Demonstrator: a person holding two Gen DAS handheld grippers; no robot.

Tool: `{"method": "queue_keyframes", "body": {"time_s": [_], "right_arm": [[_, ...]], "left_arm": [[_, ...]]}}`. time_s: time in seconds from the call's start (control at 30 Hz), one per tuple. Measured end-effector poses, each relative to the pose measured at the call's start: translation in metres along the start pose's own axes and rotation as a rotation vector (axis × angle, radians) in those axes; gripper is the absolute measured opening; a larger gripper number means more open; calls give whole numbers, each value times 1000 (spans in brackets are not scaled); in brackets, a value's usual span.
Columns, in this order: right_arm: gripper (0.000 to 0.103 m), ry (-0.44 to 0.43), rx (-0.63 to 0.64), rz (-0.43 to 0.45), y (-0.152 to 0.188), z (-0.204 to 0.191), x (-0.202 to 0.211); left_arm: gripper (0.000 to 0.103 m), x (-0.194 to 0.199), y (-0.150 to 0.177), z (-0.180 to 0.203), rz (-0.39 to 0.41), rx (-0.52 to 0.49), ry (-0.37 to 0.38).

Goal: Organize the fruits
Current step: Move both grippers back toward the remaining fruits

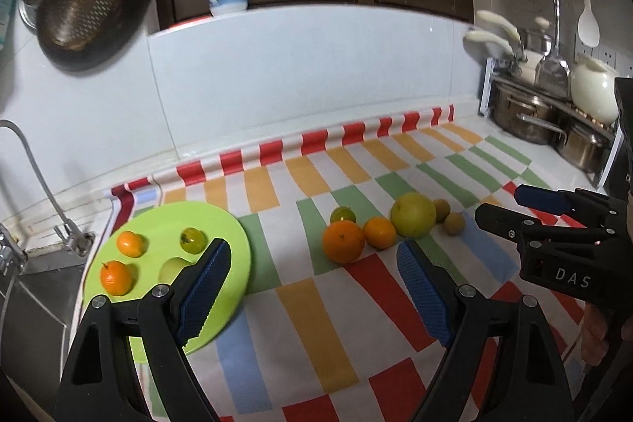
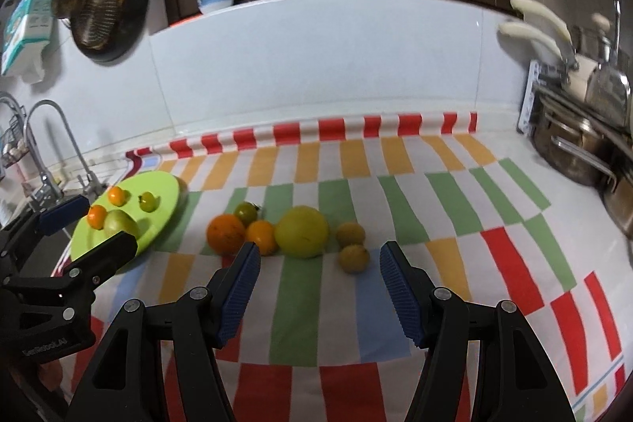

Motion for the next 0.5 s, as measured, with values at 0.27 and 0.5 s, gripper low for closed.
{"method": "queue_keyframes", "body": {"time_s": [0.27,0.5], "right_arm": [[64,13,-8,-84,14,4,-33],[59,5,-9,-144,20,1,-55]], "left_arm": [[86,-43,10,-2,-82,-7,46],[78,-71,10,-3,-125,-13,79]]}}
Point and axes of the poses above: each gripper's, at about its wrist camera, not at the fingertips, and x roughly against the way its jaws point, z to its right, y to its underside, the point moved 8 cm from there along -x, roughly the way its jaws point, and after that the axes turned 15 degrees about y, right-handed, at the moved point
